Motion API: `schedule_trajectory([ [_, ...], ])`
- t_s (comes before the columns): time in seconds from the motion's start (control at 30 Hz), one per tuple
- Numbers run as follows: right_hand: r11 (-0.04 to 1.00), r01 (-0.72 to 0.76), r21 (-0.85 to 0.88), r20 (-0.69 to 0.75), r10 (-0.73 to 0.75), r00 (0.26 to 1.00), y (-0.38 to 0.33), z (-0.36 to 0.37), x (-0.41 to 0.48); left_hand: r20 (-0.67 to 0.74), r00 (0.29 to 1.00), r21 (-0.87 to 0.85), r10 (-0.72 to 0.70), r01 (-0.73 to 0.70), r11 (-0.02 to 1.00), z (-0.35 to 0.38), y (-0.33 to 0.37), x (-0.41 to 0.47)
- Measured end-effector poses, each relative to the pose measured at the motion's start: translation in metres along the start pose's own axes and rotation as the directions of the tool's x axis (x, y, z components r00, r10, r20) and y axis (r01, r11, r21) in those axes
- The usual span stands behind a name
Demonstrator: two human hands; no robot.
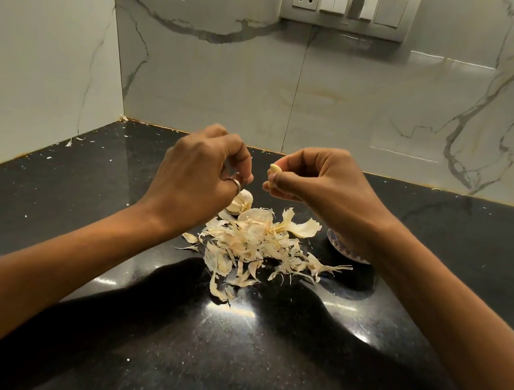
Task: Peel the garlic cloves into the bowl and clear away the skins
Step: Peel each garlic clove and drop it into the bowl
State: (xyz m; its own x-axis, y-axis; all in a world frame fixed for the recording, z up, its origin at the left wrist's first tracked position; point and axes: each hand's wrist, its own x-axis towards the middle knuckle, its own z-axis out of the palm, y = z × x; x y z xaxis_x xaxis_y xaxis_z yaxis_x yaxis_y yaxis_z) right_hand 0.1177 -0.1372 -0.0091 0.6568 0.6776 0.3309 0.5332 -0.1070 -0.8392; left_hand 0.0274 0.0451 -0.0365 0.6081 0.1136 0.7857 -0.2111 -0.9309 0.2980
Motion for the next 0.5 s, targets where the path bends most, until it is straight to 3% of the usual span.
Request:
schedule_trajectory([
  [0.2,0.91,0.126,-0.395,-0.038,-0.154,0.987,-0.001,-0.003,0.002,-0.038,0.999,-0.021,0.003,-0.004,1.0,0.002,0.001,-0.001],
  [0.3,0.765,0.149,-0.627,-0.022,-0.209,0.978,-0.006,-0.013,0.002,-0.065,0.998,-0.016,0.027,-0.028,0.999,0.003,-0.001,-0.001],
  [0.5,0.572,-0.077,-0.816,-0.088,0.008,0.996,-0.022,-0.044,-0.001,-0.093,0.992,0.025,0.089,-0.087,0.996,0.0,0.0,-0.002],
])
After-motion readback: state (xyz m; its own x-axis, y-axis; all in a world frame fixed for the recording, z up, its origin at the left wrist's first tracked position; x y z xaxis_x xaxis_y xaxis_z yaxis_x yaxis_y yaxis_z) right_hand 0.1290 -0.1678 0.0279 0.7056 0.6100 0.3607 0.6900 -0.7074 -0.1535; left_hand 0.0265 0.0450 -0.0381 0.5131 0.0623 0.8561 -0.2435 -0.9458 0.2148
